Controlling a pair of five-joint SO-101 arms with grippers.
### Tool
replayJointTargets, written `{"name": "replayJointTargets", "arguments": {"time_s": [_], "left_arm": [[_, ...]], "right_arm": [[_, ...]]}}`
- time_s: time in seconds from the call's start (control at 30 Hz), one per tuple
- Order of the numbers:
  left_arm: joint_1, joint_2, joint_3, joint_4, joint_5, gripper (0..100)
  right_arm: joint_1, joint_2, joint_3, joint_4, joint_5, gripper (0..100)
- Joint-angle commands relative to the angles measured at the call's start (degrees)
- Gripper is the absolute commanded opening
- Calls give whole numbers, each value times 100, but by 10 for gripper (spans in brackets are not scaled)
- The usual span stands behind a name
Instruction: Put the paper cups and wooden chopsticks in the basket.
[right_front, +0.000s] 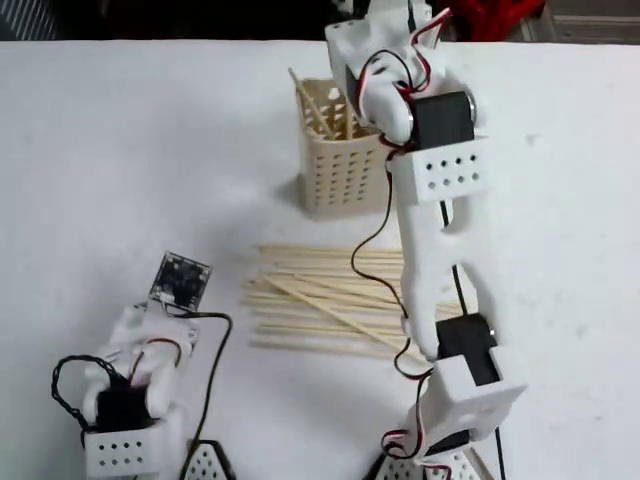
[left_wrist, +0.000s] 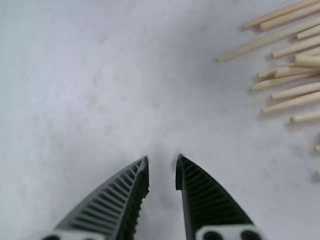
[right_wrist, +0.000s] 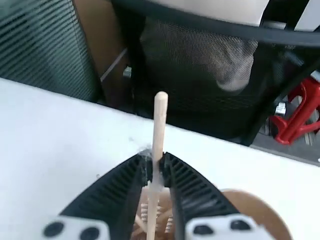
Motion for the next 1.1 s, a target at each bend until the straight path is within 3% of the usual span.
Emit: {"name": "replayJointTargets", "arguments": {"time_s": [0.0, 0.33, 0.6, 1.07], "left_arm": [[75, -48, -18, 35, 18, 110], [75, -48, -18, 44, 18, 110], [75, -48, -18, 44, 18, 110], [75, -48, -18, 44, 18, 110]], "right_arm": [[75, -84, -185, 400, -53, 22], [84, -101, -237, 1191, -53, 23], [40, -101, -246, 1095, -53, 230], [-127, -602, -589, 567, -53, 176]]}}
